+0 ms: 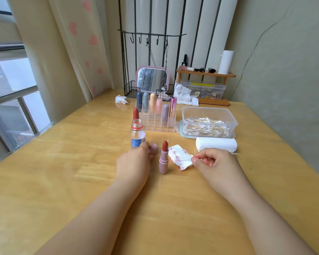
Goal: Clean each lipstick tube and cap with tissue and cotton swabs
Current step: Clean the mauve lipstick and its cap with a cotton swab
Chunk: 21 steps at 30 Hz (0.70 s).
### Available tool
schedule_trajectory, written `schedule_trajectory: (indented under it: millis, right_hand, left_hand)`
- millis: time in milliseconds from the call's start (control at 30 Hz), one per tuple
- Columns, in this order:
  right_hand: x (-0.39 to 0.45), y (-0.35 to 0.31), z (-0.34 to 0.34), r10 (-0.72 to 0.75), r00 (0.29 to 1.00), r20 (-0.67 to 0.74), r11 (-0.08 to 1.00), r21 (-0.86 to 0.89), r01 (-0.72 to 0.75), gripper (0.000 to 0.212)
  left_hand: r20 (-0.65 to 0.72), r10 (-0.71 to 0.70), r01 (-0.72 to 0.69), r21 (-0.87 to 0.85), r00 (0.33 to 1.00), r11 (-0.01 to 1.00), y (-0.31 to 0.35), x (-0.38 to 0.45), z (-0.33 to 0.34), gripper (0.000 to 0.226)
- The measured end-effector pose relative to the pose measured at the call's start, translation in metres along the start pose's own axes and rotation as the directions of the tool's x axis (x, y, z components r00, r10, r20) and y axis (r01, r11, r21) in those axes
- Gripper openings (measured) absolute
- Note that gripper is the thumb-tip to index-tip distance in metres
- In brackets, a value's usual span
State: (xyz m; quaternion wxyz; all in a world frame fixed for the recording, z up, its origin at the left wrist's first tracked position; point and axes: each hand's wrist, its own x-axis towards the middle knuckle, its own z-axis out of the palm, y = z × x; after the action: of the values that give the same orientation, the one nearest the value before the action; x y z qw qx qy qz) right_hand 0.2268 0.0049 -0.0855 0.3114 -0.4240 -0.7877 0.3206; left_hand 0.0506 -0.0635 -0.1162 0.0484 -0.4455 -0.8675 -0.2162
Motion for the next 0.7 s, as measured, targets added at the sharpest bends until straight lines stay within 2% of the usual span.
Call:
schedule_trajectory:
  millis: [300,500,700]
  right_hand:
    - [-0.0021,-0.0025,-0.0013,-0.008,1.000,-0.005,1.000,0.014,0.008,0.021]
    - [-0.0018,-0.0027,-0.0029,-0.005,1.000,-0.009,1.000,0.013,0.006,0.019]
    - [-0.0026,-0.0027,-0.0020,-0.008,1.000,-0.007,1.000,0.007,0.008,0.017]
  left_hand:
    - [-0.046,-0.016,0.014,-0.034,0.999,0.999,0.0002,-0.0025,-0.0043,0.019]
    - [0.028,0.016,-0.016,-0.002,0.999,1.000,-0.0008,-0.0014,-0.0010,0.019]
    - [0.061,-0.018,0.016,0.023,0.998,1.000,0.0055,-0.0005,-0.0074,0.030]
